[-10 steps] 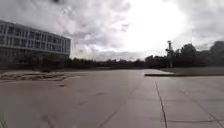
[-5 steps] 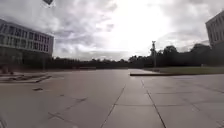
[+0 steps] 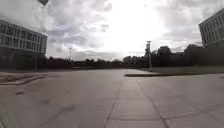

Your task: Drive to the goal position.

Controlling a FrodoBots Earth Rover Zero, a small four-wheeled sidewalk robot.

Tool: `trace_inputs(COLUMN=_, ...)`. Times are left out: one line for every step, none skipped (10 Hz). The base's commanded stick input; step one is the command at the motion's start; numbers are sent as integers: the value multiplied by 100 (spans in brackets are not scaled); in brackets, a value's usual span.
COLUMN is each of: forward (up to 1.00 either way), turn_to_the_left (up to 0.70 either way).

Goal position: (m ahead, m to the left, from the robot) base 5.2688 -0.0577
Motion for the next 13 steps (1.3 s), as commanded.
trace_inputs(forward=100, turn_to_the_left=0)
trace_inputs(forward=100, turn_to_the_left=0)
trace_inputs(forward=100, turn_to_the_left=0)
trace_inputs(forward=100, turn_to_the_left=0)
trace_inputs(forward=100, turn_to_the_left=0)
trace_inputs(forward=100, turn_to_the_left=0)
trace_inputs(forward=100, turn_to_the_left=0)
trace_inputs(forward=100, turn_to_the_left=0)
trace_inputs(forward=100, turn_to_the_left=0)
trace_inputs(forward=100, turn_to_the_left=0)
trace_inputs(forward=100, turn_to_the_left=0)
trace_inputs(forward=100, turn_to_the_left=0)
trace_inputs(forward=100, turn_to_the_left=0)
